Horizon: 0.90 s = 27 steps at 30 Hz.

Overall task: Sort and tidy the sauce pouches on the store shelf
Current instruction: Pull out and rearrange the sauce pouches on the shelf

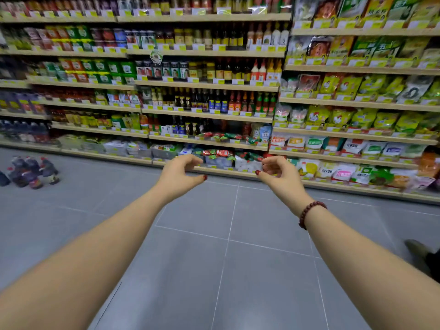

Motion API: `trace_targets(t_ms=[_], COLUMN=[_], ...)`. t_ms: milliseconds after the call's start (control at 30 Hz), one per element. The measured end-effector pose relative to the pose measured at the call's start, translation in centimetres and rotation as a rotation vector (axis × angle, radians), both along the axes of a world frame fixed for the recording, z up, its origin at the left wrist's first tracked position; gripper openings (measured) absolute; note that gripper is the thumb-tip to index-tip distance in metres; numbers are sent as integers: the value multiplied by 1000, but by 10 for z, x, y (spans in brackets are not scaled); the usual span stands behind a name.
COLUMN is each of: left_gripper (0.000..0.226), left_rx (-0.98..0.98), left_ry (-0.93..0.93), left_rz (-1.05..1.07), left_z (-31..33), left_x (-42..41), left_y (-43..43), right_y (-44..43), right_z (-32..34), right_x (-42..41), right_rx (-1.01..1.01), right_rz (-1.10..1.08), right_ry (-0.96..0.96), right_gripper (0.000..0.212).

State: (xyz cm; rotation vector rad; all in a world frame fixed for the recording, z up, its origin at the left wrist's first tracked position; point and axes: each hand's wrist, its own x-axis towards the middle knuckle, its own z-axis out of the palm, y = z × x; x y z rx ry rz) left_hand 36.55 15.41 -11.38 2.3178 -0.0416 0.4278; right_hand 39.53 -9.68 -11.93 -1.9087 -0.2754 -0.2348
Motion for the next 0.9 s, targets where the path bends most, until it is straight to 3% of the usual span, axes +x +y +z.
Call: trace_targets(t_ms=[467,900], left_gripper=[36,34], left_rx=[-21,-18], left_ry=[35,80], left_rz=[84,6], left_z=[-17,-48], left_x=[283,527], left_y=[11,51], right_y=[17,57], right_z=[-29,-57], right_x=[291,529], right_rx=[6,-44], right_rz=[10,-50], right_ry=[74,141], right_gripper=[18,22])
